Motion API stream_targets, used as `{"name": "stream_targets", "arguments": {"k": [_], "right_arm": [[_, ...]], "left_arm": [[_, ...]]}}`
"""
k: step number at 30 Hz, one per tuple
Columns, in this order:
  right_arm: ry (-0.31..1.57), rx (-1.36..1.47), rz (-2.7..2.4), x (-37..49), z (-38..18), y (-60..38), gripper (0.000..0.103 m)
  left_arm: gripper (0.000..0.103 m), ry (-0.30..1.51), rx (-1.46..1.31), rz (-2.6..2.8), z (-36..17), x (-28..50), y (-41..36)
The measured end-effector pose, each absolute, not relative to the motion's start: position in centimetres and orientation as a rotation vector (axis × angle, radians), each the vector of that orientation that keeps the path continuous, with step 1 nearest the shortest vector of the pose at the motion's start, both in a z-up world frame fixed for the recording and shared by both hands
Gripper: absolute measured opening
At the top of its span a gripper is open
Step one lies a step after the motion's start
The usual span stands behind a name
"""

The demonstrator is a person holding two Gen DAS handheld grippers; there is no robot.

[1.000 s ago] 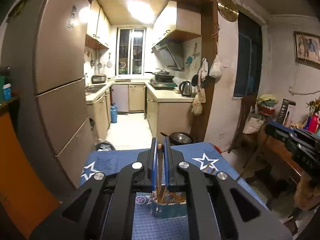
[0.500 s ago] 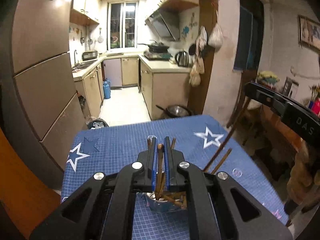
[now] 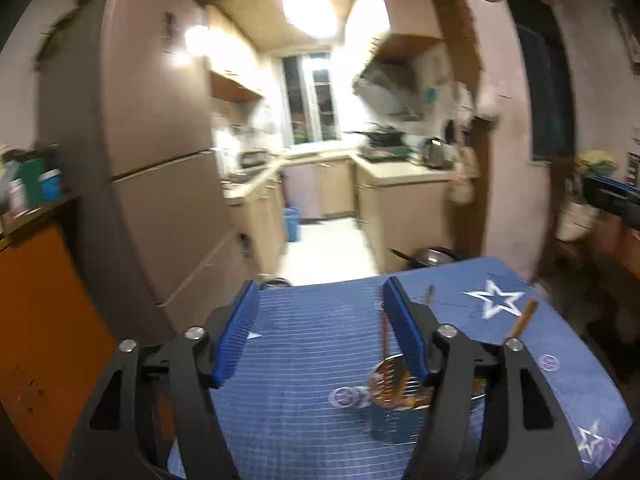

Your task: Organize utensils

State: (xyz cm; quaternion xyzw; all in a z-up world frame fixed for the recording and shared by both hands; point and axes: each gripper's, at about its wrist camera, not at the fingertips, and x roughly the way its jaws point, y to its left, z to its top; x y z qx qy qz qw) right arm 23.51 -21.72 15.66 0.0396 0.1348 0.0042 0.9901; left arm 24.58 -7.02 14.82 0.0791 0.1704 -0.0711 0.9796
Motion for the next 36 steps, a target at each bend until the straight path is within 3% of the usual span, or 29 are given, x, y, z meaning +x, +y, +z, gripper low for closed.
{"name": "stream_targets", "arguments": {"k": [1, 6, 8, 22, 36], "right_arm": [[0.253, 0.076, 0.003, 21.9, 15.2, -21.8, 0.036], [0.167, 0.049, -0.009, 14.4, 12.7, -21.3, 0.092], [0.146, 0.035, -0.02, 10.9, 10.7, -20.7, 0.099], [0.391, 0.045, -0.093, 1.0, -0.7, -15.5, 0.099], [0.336, -0.025, -0.201, -2.2, -1.4, -13.5, 0.099]], "left_arm": [[0.075, 0.336, 0.151, -0.116, 14.4, 23.8, -6.5], [0.097, 0.27, 0.205, -0.017, 12.0, 18.7, -5.2], [0.097, 0.257, 0.234, -0.014, 10.7, 16.2, -4.9], [0.097, 0.421, 0.183, -0.127, 4.1, 4.0, -4.4], [0.097, 0.469, 0.219, -0.135, 1.2, 1.0, -4.4]]}}
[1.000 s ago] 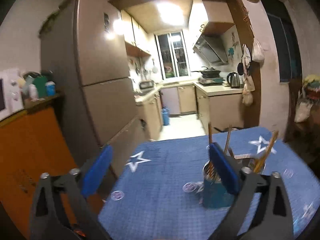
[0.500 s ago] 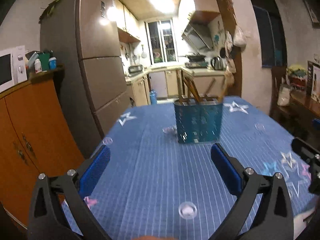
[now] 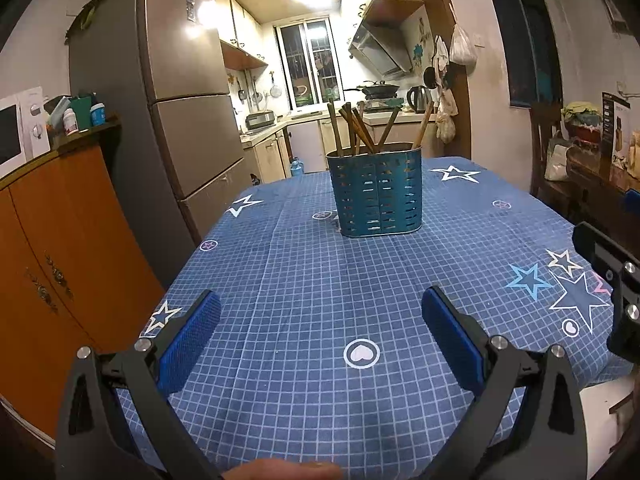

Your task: Organize utensils

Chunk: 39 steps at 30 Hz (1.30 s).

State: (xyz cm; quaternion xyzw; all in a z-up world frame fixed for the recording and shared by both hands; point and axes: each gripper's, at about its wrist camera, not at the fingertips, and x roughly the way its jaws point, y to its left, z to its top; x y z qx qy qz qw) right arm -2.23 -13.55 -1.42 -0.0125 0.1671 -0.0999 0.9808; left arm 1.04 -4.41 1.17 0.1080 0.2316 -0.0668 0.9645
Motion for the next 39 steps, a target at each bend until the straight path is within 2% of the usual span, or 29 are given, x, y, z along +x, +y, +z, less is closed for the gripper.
{"name": "stream_targets", "arguments": {"k": [28, 39], "right_arm": [[0.375, -0.034, -0.191, -1.9, -2.0, -13.3, 0.098], [0.379, -0.027, -0.191, -1.9, -2.3, -13.7, 0.098]], "left_arm": [[0.097, 0.527, 0.201, -0.158, 0.0, 1.2, -4.7], [0.097, 0.457, 0.23, -0.113, 0.0, 0.3, -5.4]]}}
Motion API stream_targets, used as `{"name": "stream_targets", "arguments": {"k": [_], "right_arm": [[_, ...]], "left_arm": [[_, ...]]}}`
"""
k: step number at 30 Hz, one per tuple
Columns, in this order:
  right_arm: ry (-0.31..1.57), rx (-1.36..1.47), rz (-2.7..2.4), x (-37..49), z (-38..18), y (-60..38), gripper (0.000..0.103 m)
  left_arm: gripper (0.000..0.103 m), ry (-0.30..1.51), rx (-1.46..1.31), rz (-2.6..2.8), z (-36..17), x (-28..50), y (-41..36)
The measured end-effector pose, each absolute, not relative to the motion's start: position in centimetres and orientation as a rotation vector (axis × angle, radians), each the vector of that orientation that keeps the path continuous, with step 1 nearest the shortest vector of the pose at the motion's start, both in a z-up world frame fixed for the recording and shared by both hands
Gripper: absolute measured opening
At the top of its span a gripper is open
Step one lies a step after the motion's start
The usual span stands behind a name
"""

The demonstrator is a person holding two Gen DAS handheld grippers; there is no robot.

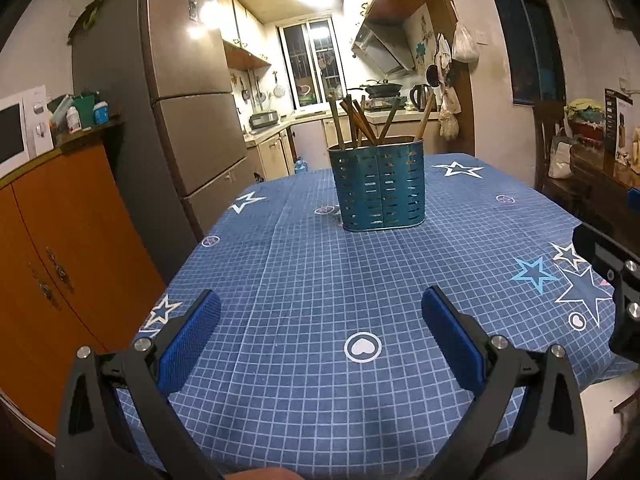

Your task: Organize utensils

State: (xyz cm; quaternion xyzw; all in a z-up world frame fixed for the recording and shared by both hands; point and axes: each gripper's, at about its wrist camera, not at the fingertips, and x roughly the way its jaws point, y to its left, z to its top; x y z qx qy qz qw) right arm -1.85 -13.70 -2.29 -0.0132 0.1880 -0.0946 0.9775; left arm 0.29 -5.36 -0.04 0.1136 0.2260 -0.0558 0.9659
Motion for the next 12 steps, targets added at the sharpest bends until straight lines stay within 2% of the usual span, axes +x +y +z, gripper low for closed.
{"name": "stream_targets", "arguments": {"k": [12], "right_arm": [[0.382, -0.016, -0.198, -1.81, -2.67, -13.93, 0.099]], "left_arm": [[0.097, 0.417, 0.311, -0.039, -0.01, -0.08, -5.96]]}}
